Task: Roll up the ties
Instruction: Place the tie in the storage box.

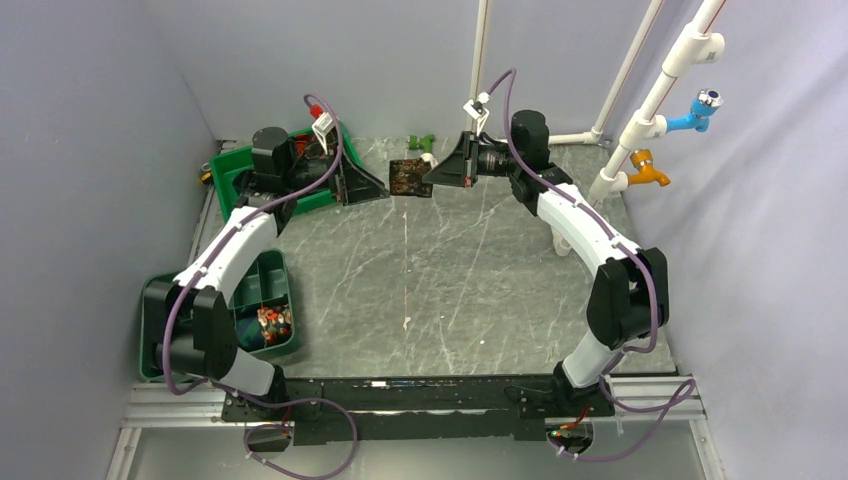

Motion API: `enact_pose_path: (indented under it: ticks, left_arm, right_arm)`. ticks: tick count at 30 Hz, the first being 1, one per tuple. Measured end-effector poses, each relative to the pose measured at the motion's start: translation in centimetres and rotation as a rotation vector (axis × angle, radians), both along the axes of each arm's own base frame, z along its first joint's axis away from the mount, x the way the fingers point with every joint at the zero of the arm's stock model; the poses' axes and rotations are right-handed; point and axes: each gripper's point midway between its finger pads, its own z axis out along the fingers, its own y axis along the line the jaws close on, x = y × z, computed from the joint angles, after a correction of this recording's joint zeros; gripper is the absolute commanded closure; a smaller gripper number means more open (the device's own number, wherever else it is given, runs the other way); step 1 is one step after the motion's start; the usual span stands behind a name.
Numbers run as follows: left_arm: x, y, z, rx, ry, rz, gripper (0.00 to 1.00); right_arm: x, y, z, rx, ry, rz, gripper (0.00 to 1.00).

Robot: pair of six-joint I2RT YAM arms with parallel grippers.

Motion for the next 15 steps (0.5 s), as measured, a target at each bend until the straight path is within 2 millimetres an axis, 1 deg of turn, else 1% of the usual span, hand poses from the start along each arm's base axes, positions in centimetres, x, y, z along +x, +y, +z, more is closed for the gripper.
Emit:
enact_pose_path:
  ticks: [4,6,15]
  left_arm:
    - [0.3,-0.3,1.3,-0.047,-0.021,-0.011,0.01]
    - [0.5,-0.6,1.6,-0.065,-0.018,-0.014,0.01]
    - [0.6,-3.0,0.6,-0.094,0.077,-0.052,0.01]
  right_arm:
    - [-0.2,0.3,1.0,0.031,-0.012,0.015,1.0]
    - [-0.3,0.4,1.4,0.043,-0.019,0.024,1.0]
    - [-1.0,1.0,2.2,0.068,-0.023,0.054,1.0]
